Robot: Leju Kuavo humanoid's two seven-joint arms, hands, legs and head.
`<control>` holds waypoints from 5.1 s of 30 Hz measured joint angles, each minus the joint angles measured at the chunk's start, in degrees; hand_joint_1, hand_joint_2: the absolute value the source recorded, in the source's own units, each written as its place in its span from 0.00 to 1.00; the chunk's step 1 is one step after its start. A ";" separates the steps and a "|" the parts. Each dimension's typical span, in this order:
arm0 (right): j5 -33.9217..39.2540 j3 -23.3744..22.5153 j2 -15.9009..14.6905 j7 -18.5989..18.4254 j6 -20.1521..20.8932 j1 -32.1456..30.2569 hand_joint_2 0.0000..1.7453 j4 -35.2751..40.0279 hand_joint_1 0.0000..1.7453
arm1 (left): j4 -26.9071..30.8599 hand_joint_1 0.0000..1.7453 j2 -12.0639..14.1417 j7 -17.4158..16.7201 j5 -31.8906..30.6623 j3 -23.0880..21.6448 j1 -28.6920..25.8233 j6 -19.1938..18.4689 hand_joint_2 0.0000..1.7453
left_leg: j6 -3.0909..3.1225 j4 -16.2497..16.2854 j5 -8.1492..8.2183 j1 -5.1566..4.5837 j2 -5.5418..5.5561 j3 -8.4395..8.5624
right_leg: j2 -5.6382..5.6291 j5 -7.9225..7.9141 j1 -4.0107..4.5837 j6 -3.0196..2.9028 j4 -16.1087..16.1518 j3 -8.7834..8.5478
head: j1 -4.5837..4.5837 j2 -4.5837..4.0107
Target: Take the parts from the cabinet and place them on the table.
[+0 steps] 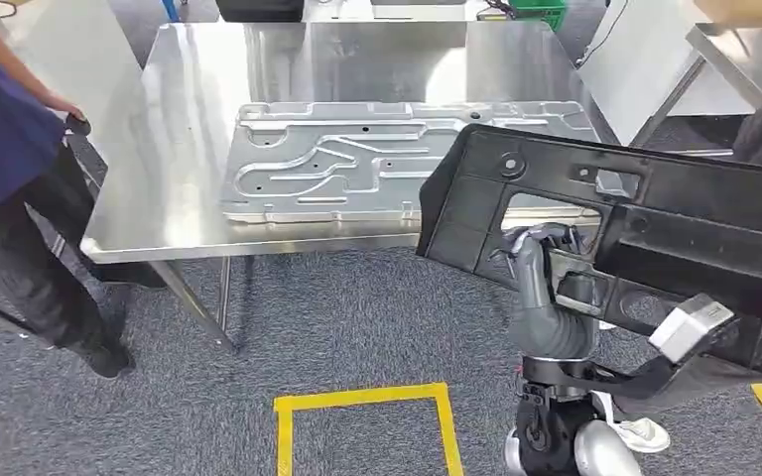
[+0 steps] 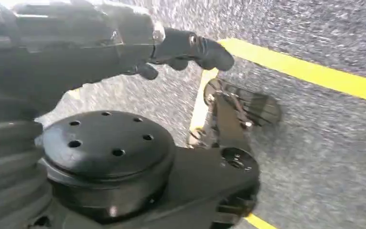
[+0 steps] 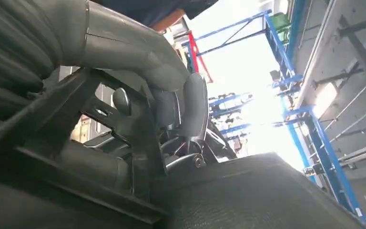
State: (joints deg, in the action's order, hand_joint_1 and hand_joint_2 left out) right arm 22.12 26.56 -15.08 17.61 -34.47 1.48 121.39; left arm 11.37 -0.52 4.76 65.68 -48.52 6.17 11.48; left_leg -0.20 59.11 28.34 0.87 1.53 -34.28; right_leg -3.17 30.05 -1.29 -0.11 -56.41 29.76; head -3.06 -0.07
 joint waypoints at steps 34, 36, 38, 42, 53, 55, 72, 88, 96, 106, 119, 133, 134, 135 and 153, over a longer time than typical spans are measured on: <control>-3.01 1.73 -0.39 -5.99 3.93 5.39 1.00 0.33 1.00 | 0.02 0.00 -2.10 -1.96 -3.63 -4.26 0.33 3.10 1.00 | 0.40 0.04 0.19 -0.23 -0.83 0.35 | -0.28 0.02 -0.29 2.06 0.24 -0.22 | -0.39 0.00; -3.06 1.94 -0.50 -6.40 4.15 5.76 1.00 0.33 1.00 | 0.02 0.00 -2.34 -2.20 -4.06 -4.74 0.38 3.12 1.00 | 0.40 0.05 0.19 -0.24 -0.83 0.35 | -0.28 0.02 -0.30 2.06 0.25 -0.22 | -0.37 0.00; -3.50 2.27 -0.77 -6.84 4.44 6.14 1.00 0.33 1.00 | 0.02 0.00 -2.64 -2.25 -4.17 -5.38 0.42 3.34 1.00 | 0.40 0.05 0.19 -0.24 -0.82 0.35 | -0.28 0.02 -0.30 2.06 0.24 -0.23 | -0.41 0.00; -3.54 2.56 -0.96 -7.19 4.68 6.52 1.00 0.33 1.00 | 0.02 0.00 -2.71 -1.99 -4.17 -5.77 0.42 3.45 1.00 | 0.40 0.05 0.19 -0.24 -0.80 0.36 | -0.28 0.02 -0.29 2.06 0.24 -0.23 | -0.39 0.00; -3.56 3.26 -1.44 -7.34 4.72 6.72 1.00 0.33 1.00 | 0.02 0.00 -2.84 -1.92 -4.17 -6.01 0.43 3.45 1.00 | 0.40 0.05 0.19 -0.24 -0.77 0.37 | -0.28 0.02 -0.29 2.06 0.22 -0.23 | -0.39 0.00; -3.56 3.41 -1.44 -7.34 4.72 6.76 1.00 0.33 1.00 | 0.02 0.00 -2.84 -1.92 -4.17 -6.03 0.44 3.45 1.00 | 0.40 0.05 0.19 -0.24 -0.77 0.37 | -0.28 0.02 -0.29 2.06 0.21 -0.22 | -0.39 0.00; -4.74 4.37 -1.49 -8.17 6.32 7.38 1.00 0.28 1.00 | 0.02 0.00 -2.99 -1.72 -4.22 -6.86 0.46 3.69 1.00 | 1.03 0.60 0.54 -0.66 -0.50 0.26 | -0.28 0.04 -0.60 2.98 0.43 -0.35 | -0.24 0.00; -5.29 4.87 -1.84 -8.30 6.77 7.55 1.00 0.20 1.00 | 0.02 0.00 -3.48 -1.57 -4.15 -6.99 0.58 3.65 1.00 | 0.51 -0.88 4.06 -0.86 -3.30 4.57 | 3.64 -1.32 0.72 1.31 -1.63 3.20 | -1.75 0.00; -5.40 5.03 -1.94 -8.35 6.86 7.29 1.00 0.63 1.00 | 0.04 0.00 -3.37 -1.59 -4.24 -7.39 0.47 3.58 1.00 | -1.46 17.79 6.38 -0.33 -1.36 -9.27 | 3.13 2.53 -0.16 0.24 0.93 -3.90 | 0.05 0.00; -5.70 4.92 -1.95 -8.39 7.10 7.48 1.00 0.87 1.00 | 0.02 0.00 -3.15 -1.64 -4.35 -7.45 0.19 3.65 1.00 | 2.06 1.76 -0.38 -0.78 -2.39 -3.24 | 2.44 4.30 -0.68 3.30 -3.46 -8.35 | 0.70 0.00; -11.50 10.23 -2.10 -23.78 17.80 11.74 1.00 -4.99 1.00 | -0.13 0.00 -3.41 -2.62 -4.61 -8.11 0.26 2.18 1.00 | 1.38 -5.27 9.53 -1.91 -2.91 16.52 | 0.79 -7.61 4.01 -2.72 -2.62 9.30 | -0.35 0.00; -10.77 19.74 0.13 -28.54 21.99 20.49 1.00 -16.28 1.00 | -0.04 0.00 -3.02 -2.86 -5.11 -9.27 0.72 1.13 1.00 | -1.73 2.31 -1.41 1.10 -2.30 -4.46 | 2.24 1.13 0.21 1.36 -1.45 0.41 | 1.33 0.00; -10.78 20.13 0.13 -28.59 22.03 20.52 1.00 -16.74 1.00 | -0.02 0.00 -3.04 -2.86 -5.11 -9.27 0.65 1.11 1.00 | -0.99 2.64 -1.41 0.88 -2.14 -4.56 | 2.36 1.52 0.13 1.76 -1.29 0.47 | 0.83 0.00; -10.78 20.33 0.13 -28.57 22.03 20.67 1.00 -16.96 1.00 | -0.04 0.00 -3.02 -2.90 -5.09 -9.27 0.51 1.11 1.00 | -0.88 2.22 -1.72 1.12 -2.23 -4.56 | 2.48 2.02 0.03 1.63 -1.62 -0.02 | 0.70 0.00; -1.99 26.71 1.84 -31.45 19.31 22.33 1.00 -29.50 1.00 | -0.02 0.00 -3.43 0.64 -8.13 -11.67 1.10 4.83 1.00 | 0.77 2.23 -0.65 0.18 -2.02 -3.55 | 2.83 1.72 -0.61 3.74 0.96 -1.88 | -2.14 0.00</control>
State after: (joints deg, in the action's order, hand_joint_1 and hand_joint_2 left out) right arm 20.13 53.26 -13.25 -13.84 -15.16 23.81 91.89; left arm 11.34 -3.96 5.40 57.55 -60.19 7.26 16.31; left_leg 0.58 61.34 27.70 1.05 -0.48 -37.83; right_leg -0.33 31.78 -1.90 3.62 -55.45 27.88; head -5.20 -0.07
